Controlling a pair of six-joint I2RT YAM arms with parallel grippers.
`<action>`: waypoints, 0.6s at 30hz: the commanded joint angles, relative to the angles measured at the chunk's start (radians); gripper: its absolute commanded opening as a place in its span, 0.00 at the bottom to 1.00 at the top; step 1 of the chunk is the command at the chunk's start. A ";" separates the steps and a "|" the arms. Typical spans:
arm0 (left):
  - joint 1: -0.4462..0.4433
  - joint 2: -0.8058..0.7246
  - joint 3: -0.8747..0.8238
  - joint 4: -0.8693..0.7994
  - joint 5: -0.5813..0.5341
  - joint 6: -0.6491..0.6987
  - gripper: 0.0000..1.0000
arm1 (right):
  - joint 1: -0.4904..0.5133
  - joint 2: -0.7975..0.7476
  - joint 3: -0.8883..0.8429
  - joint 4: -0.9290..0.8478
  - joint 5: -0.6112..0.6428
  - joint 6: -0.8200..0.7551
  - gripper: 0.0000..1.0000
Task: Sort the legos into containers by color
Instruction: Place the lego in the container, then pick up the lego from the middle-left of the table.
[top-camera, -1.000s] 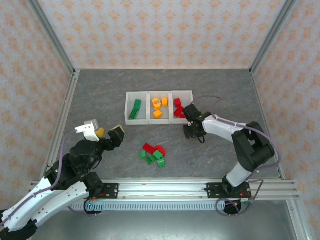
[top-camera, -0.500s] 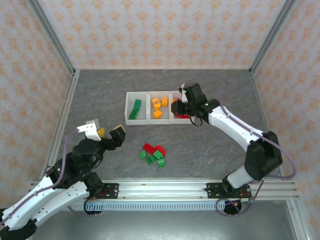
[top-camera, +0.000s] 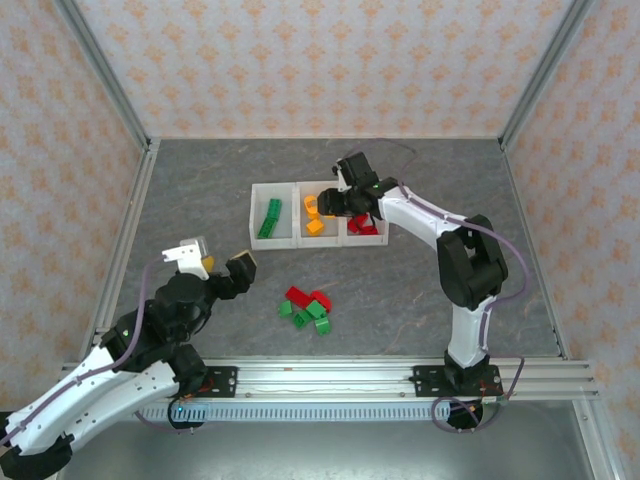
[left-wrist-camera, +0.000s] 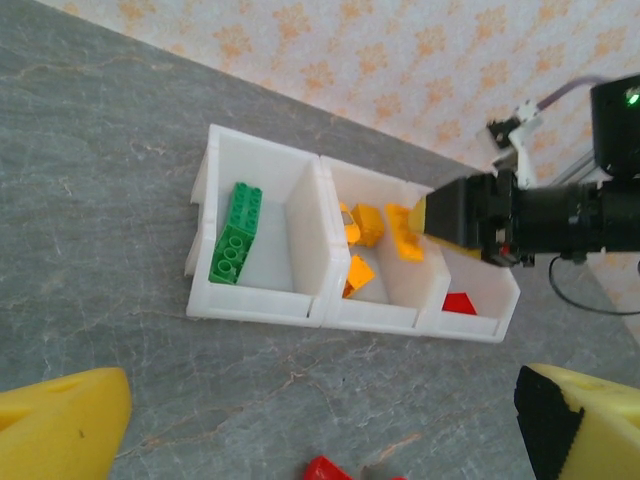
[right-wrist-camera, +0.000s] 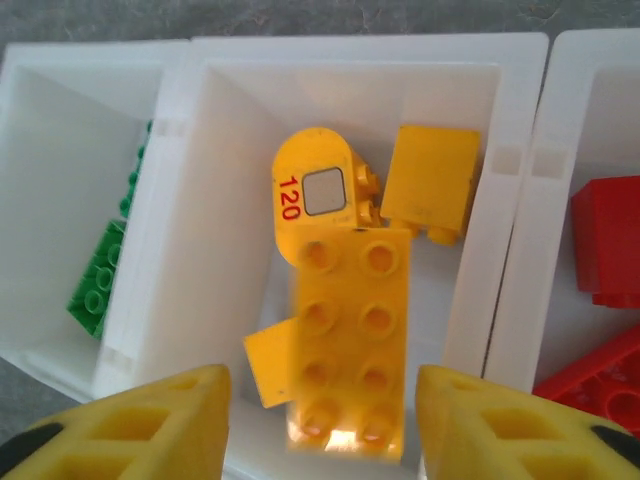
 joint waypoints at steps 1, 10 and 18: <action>-0.001 0.055 -0.006 -0.007 0.044 0.014 0.99 | 0.008 -0.024 0.020 -0.038 0.018 -0.024 0.63; -0.008 0.299 -0.010 -0.015 0.107 -0.064 0.99 | 0.010 -0.214 -0.112 -0.049 0.020 -0.049 0.77; -0.040 0.377 -0.079 -0.028 0.224 -0.261 0.94 | 0.010 -0.487 -0.400 -0.030 0.112 -0.060 0.82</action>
